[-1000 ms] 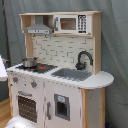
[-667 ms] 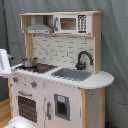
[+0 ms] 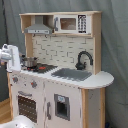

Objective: Play with the kitchen

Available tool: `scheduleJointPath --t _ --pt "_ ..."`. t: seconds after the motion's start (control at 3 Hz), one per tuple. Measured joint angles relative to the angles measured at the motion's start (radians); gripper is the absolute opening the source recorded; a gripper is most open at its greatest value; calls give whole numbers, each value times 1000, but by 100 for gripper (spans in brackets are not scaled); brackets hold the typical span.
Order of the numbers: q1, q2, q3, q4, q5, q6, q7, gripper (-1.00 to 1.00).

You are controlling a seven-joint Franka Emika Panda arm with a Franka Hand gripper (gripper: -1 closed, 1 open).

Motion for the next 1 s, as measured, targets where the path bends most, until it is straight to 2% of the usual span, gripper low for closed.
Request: scheduleJointPath --t 1.0 --pt "-169 240 51 200 4 5 2 100"
